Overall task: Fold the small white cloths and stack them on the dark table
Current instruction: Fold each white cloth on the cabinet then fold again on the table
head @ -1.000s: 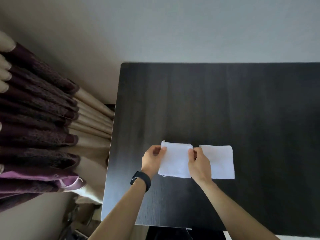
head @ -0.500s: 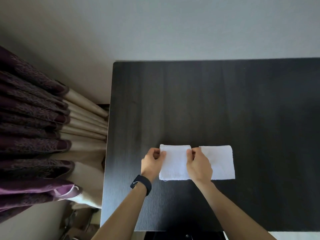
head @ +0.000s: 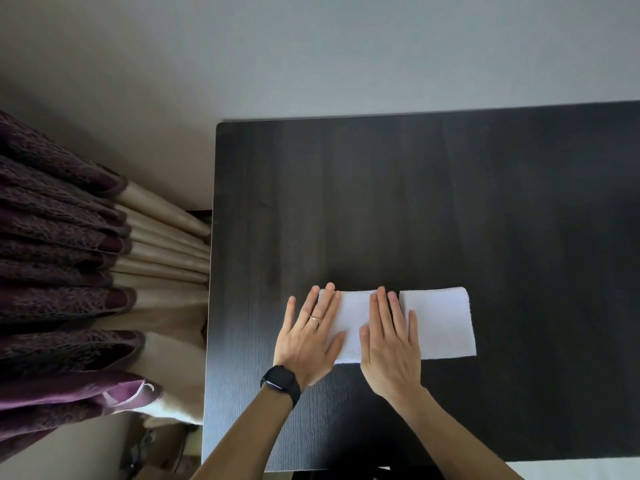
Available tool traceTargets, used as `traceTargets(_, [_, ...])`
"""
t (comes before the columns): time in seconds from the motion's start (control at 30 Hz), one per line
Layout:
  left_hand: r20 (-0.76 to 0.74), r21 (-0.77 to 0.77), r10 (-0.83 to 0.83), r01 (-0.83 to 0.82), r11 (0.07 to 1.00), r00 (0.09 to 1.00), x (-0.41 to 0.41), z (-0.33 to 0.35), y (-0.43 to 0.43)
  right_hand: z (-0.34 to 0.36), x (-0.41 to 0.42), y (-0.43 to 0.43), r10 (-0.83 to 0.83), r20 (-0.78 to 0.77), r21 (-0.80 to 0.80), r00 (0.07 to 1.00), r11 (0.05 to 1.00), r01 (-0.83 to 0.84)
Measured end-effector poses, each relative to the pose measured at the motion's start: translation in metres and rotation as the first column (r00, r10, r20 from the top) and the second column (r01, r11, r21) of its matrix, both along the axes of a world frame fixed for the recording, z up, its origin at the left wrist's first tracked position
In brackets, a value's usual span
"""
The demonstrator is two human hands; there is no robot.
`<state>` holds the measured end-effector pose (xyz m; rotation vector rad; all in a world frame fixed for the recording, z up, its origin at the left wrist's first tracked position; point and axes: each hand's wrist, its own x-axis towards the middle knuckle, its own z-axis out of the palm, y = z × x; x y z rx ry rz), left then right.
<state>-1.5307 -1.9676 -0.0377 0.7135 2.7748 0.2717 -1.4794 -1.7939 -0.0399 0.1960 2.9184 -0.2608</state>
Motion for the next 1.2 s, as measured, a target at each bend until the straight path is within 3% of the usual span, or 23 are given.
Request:
traceTargets(0.1, [0.039,-0.058,-0.006,0.008,0.998,0.999,-0.007,-0.014,-0.007,-0.017,-0.003,0.004,0.011,0.052,0.066,0.999,0.998,-0.014])
traceTargets(0.23, [0.045,-0.079,0.007,-0.004,0.997,0.999,-0.007,-0.016,-0.006,-0.02,-0.006,0.013,0.063,0.002,0.105,0.998,0.992,-0.063])
traceTargets(0.63, [0.079,-0.212,0.011,0.007,0.977,0.997,-0.01,0.013,0.005,0.006,-0.007,0.029,0.092,0.024,0.035,0.995,0.995,-0.093])
traceTargets(0.9, [0.03,-0.145,-0.014,0.019,0.989,0.999,0.005,0.089,0.083,0.096,0.068,0.147,-0.246,-0.135,-0.038,0.96,0.969,0.243])
traceTargets(1.07, [0.013,0.016,-0.185,0.184,0.983,0.983,0.052,0.145,0.226,0.164,0.16,0.255,-0.478,-0.207,-0.051,0.854,0.876,0.479])
traceTargets(1.2, [-0.082,0.168,-0.375,0.383,0.908,0.924,0.127,0.202,0.369,0.217,0.26,0.349,-0.608,-0.347,-0.058,0.714,0.773,0.631])
